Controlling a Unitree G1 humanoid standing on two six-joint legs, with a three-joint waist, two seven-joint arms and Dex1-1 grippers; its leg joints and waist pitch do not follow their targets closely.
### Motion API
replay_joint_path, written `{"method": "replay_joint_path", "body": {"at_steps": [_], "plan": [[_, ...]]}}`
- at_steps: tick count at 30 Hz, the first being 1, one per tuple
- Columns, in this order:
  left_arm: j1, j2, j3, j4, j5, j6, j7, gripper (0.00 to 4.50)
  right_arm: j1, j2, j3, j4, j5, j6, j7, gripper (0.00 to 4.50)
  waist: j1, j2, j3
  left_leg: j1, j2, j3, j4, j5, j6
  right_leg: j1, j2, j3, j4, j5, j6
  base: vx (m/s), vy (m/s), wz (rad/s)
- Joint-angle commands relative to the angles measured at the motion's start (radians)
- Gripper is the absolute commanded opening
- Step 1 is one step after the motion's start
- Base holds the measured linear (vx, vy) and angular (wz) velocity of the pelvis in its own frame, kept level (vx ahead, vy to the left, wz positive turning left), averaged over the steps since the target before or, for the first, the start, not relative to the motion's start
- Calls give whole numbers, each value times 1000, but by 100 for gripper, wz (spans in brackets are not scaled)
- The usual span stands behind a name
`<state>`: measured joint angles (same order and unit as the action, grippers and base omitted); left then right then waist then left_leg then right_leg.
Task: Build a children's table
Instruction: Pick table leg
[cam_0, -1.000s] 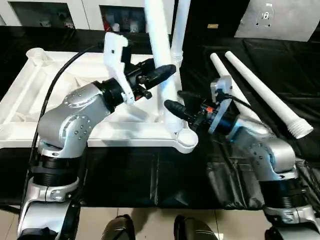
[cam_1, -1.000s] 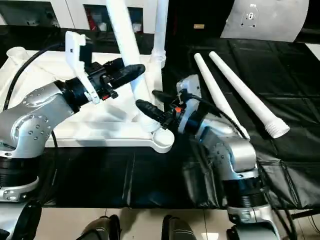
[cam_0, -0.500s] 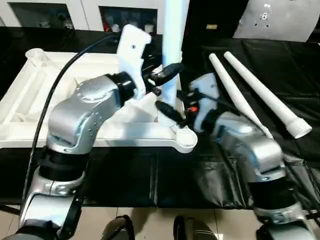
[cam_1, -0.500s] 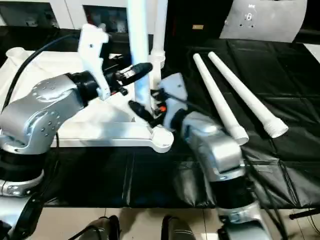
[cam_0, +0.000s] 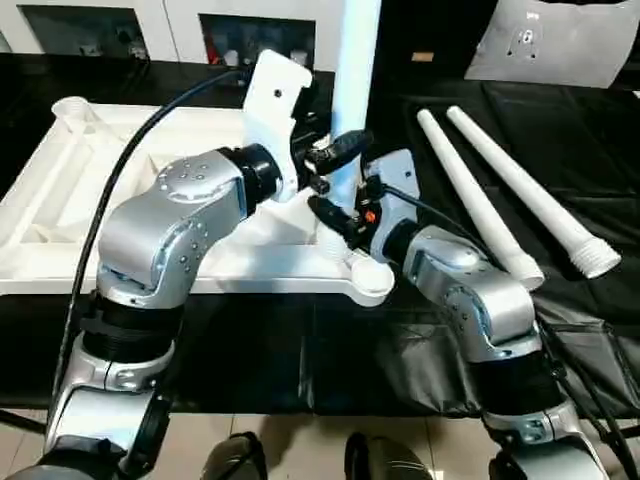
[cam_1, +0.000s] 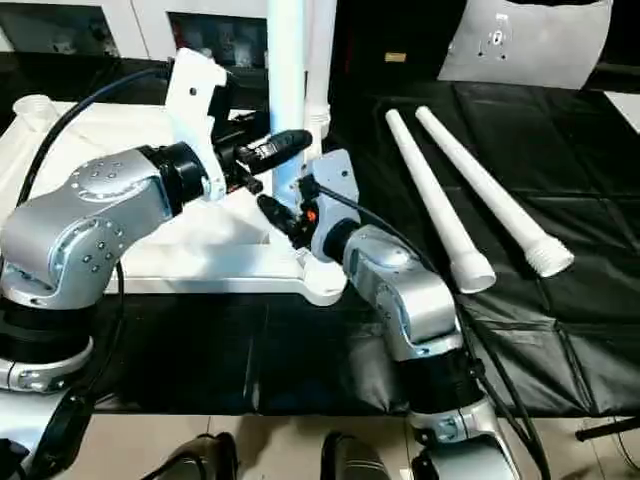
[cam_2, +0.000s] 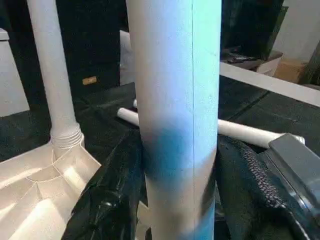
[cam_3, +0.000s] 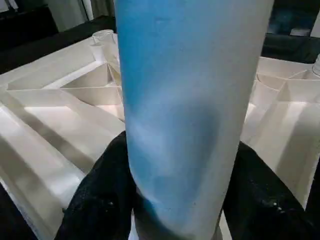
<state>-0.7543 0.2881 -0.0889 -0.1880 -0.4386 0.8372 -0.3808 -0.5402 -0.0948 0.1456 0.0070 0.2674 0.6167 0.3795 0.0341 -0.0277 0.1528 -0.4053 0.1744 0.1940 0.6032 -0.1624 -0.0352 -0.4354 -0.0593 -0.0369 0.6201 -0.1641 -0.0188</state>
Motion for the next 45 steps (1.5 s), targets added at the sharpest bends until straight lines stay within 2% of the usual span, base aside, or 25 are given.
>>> {"method": "replay_joint_path", "body": {"at_steps": [1,10,11,12,13,14,15,21,31,33,38,43,45], "plan": [[-10,-3,-7,-17,-3,22,0,212,-3,-3,-1,5,0,-11,5,197,2,-4,-99,25,39,-18,-57,-103,7,63,-65,45,-59,-170,-173,0,0,0],[-17,-4,6,-10,10,39,16,212,-1,-2,-8,13,-2,-38,21,189,3,-4,-97,24,38,-18,-56,-126,-1,61,-65,46,-63,-212,-160,0,0,0],[-20,-8,18,-1,8,34,17,212,-3,0,-20,14,26,-33,49,189,2,-4,-96,23,37,-19,-56,-133,-1,62,-64,46,-64,-220,-158,0,0,0],[-19,-6,21,-2,1,29,7,247,-3,5,-29,14,28,-39,40,188,3,-1,-96,24,38,-20,-57,-137,-2,60,-65,46,-65,-224,-156,0,0,0],[-17,-3,19,-4,-1,22,-3,247,-3,4,-29,15,25,-50,42,188,3,-2,-96,24,38,-19,-56,-134,-1,60,-64,46,-64,-220,-157,0,0,0],[-16,0,17,-6,-2,18,-10,268,-3,3,-29,15,20,-59,41,188,3,-2,-97,23,38,-20,-56,-129,0,61,-65,45,-63,-214,-159,0,0,0],[-16,-1,18,-6,-2,17,-9,282,-6,1,-27,21,18,-78,52,188,4,1,-97,23,38,-21,-56,-124,0,60,-65,45,-61,-201,-162,0,0,0],[15,-16,16,-19,-10,8,-10,282,-10,3,-39,40,4,-71,26,188,3,1,-93,23,38,-20,-58,-129,5,61,-63,45,-62,-187,-174,0,0,0],[46,-12,46,-21,-13,-21,-23,282,5,7,-44,22,36,-100,71,188,2,1,-90,25,40,-22,-60,-148,5,58,-64,45,-66,-217,-167,0,0,0],[76,7,37,-46,-5,-29,-34,282,15,4,-38,-10,40,-101,82,188,3,3,-91,25,41,-23,-60,-154,3,59,-66,44,-66,-223,-167,0,0,0],[115,16,56,-126,-44,-2,-43,282,66,-11,-21,-143,68,-42,94,188,3,4,-90,26,43,-22,-62,-143,3,59,-64,45,-63,-198,-168,0,0,0],[183,2,108,-285,-121,78,-2,282,178,-54,21,-376,118,62,103,188,3,10,-86,26,44,-23,-65,-172,-13,57,-61,45,-67,-227,-155,0,0,0],[230,3,116,-333,-141,84,1,282,224,-68,36,-440,129,82,105,188,2,8,-81,26,42,-24,-67,-211,-22,53,-62,45,-76,-292,-134,0,0,0]]}}
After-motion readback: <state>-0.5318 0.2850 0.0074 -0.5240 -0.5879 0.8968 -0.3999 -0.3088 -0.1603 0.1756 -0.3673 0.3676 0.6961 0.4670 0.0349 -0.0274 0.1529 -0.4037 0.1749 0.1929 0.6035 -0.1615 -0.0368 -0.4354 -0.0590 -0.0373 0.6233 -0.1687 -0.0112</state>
